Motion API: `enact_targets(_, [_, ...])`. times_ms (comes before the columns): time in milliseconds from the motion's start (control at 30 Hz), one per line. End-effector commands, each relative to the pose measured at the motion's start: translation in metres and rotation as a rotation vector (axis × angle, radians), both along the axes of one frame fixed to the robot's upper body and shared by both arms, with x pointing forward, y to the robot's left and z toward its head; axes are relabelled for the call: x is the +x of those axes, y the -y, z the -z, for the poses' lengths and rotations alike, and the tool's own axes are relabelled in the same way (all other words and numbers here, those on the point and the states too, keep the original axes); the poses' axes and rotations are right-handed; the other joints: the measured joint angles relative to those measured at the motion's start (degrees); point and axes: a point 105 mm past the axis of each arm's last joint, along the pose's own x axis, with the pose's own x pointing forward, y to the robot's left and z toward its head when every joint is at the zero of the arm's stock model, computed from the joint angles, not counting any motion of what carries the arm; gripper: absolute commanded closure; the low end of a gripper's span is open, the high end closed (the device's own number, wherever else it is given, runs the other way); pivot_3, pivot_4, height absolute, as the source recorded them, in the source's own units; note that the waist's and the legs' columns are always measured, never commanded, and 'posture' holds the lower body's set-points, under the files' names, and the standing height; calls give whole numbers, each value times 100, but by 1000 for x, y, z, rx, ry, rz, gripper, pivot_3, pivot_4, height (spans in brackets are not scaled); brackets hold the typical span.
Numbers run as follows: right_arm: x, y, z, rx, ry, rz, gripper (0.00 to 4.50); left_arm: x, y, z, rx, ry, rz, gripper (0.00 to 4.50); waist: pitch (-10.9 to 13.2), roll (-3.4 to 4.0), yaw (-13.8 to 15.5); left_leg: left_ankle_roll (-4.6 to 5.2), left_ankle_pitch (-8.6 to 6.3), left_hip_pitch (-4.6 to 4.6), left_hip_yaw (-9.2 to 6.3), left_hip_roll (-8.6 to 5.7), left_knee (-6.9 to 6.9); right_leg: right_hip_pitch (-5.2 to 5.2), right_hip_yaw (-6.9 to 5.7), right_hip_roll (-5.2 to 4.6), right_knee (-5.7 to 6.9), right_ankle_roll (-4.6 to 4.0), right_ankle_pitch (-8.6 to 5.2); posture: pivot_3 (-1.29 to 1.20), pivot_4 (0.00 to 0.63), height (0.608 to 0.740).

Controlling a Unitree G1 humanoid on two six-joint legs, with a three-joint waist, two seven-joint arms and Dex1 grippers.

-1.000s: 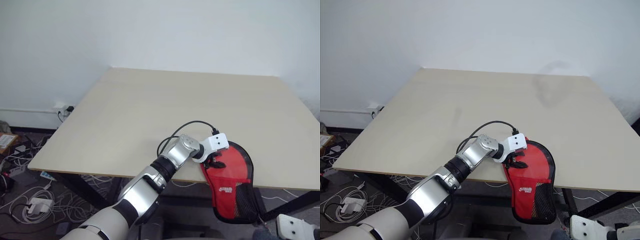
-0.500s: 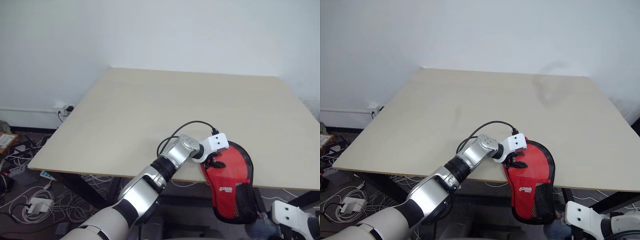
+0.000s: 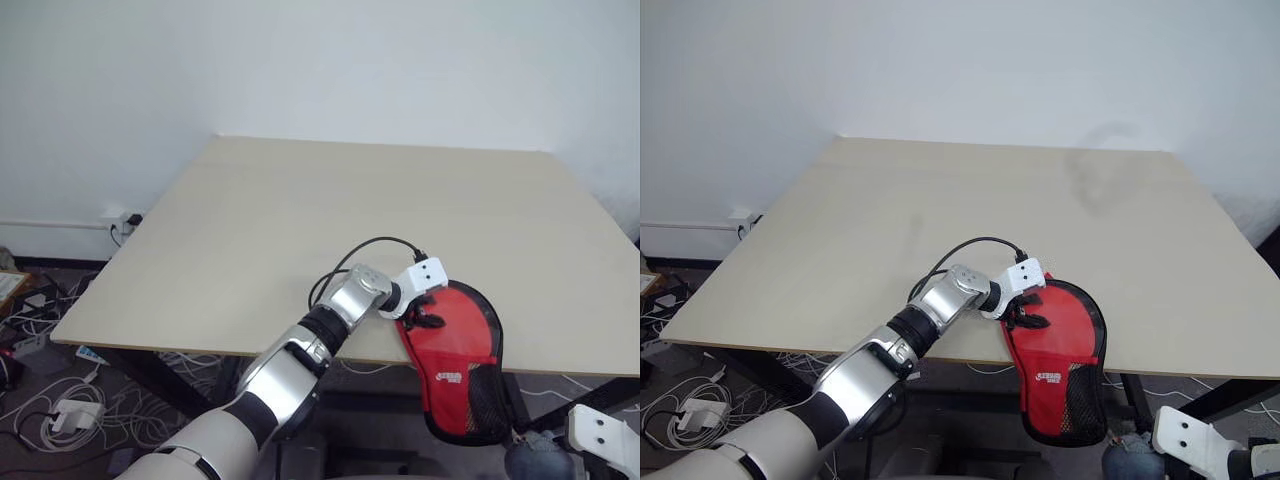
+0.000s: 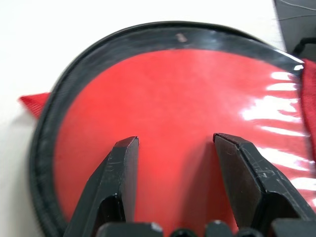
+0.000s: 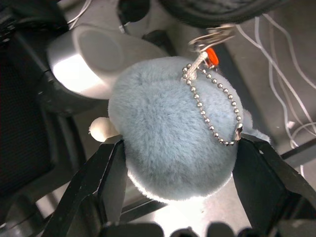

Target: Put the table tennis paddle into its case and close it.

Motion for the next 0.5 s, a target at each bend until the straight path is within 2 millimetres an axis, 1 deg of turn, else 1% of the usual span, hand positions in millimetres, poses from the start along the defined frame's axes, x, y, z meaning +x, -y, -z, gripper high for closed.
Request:
enact_targets(33, [10, 10, -6, -47, 61, 20, 1248, 10, -12, -4, -12, -24, -44, 1965, 1, 0, 1, 0, 0, 0, 0, 0, -1, 0, 0, 0, 0, 0, 0, 0, 0, 715])
enact_targets(200, [21, 14, -13, -81, 114, 33, 1248, 16, -27, -11, -42, -22, -36, 1965, 2, 2, -4, -2, -1, -1, 0, 0, -2, -2, 0, 1, 0, 3, 2, 0, 0, 715])
enact_targets(267, [18, 25, -8, -149, 81, 18, 1248, 18, -32, -11, -44, -22, -41, 1965, 1, 3, -2, -2, -1, -1, 2, 0, -2, -2, 1, 0, 0, 3, 2, 0, 0, 715])
enact_targets(333, [16, 31, -3, -184, 65, 13, 1248, 19, -34, -10, -44, -21, -46, 1965, 2, 2, 6, -2, -1, -1, 2, -1, -1, -1, 1, 0, 0, 3, 2, 0, 0, 715])
enact_targets(400, [25, 32, -3, -161, 100, 62, 1248, 20, -35, -10, -47, -23, -58, 1965, 3, 0, 3, -2, -1, -2, 2, -2, -1, -1, 0, -1, 0, -1, 0, 0, 0, 715])
enact_targets(433, [28, 31, -3, -150, 113, 76, 887, 20, -35, -11, -48, -24, -61, 1965, 3, 2, 2, -2, -1, -1, 2, -2, -1, -1, 1, -1, 0, -1, 0, 0, 0, 715])
enact_targets(467, [27, 29, -3, -137, 104, 66, 685, 20, -34, -11, -51, -30, -64, 1965, 3, 6, 1, -2, -1, -2, 2, -2, -1, -2, 1, -1, 0, 0, 0, 0, 0, 715])
enact_targets(500, [28, 28, -3, -142, 105, 57, 378, 20, -34, -10, -52, -33, -65, 1965, 4, 8, 2, -2, -1, -1, 2, -2, -1, -2, 2, -1, 0, 0, 1, 0, 0, 715])
